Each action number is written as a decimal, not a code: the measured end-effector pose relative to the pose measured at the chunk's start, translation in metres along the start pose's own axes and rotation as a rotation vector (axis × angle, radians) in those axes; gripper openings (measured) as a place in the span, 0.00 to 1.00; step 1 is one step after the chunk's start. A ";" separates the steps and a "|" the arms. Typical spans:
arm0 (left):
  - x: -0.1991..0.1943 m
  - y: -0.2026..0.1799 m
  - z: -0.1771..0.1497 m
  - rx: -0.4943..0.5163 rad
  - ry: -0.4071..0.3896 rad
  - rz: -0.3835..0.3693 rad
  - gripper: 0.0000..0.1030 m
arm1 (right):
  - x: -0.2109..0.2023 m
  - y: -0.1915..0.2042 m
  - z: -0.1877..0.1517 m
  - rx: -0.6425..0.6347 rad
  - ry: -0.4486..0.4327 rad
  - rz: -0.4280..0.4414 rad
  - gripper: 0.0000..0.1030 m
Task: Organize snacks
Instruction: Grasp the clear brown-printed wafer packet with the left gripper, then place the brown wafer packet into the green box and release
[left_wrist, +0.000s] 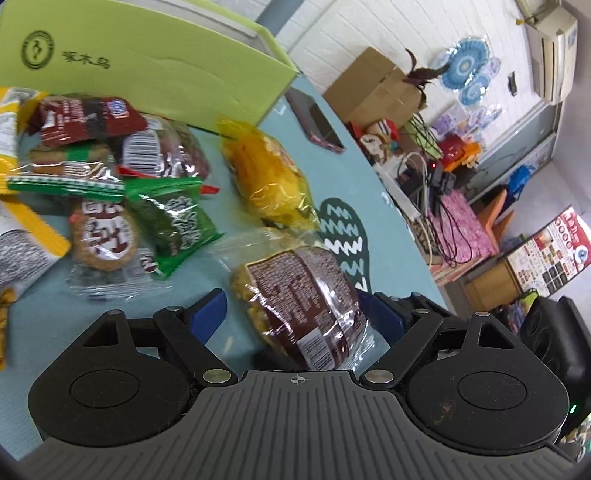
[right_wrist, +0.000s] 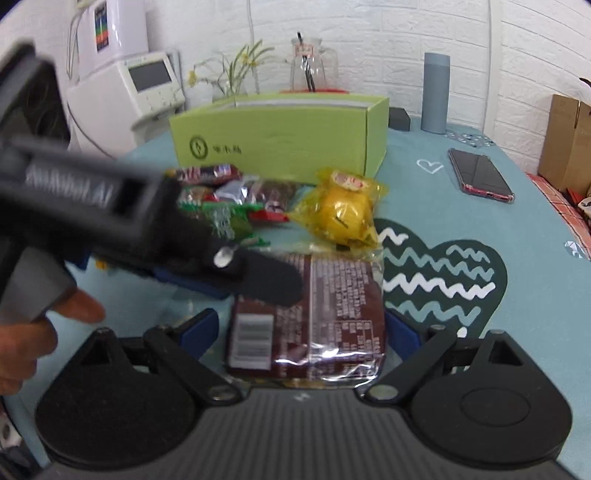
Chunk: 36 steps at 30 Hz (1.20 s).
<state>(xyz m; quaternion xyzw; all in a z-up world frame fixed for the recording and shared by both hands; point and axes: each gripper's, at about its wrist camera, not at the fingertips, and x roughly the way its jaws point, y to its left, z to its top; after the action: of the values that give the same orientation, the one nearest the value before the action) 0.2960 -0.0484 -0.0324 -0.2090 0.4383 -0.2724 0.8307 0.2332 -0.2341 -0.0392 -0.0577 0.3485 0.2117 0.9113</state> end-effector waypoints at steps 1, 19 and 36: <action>0.002 -0.003 0.001 0.019 0.009 0.008 0.51 | -0.001 0.005 -0.001 -0.020 0.002 -0.013 0.91; -0.059 -0.011 0.111 0.064 -0.212 0.064 0.21 | -0.006 0.015 0.130 -0.066 -0.221 -0.004 0.92; 0.016 0.087 0.234 0.060 -0.193 0.232 0.35 | 0.169 -0.009 0.231 -0.134 -0.042 0.066 0.91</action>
<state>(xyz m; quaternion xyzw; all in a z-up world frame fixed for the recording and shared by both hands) 0.5236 0.0331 0.0304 -0.1574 0.3692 -0.1659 0.9008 0.4910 -0.1255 0.0217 -0.1025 0.3162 0.2655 0.9050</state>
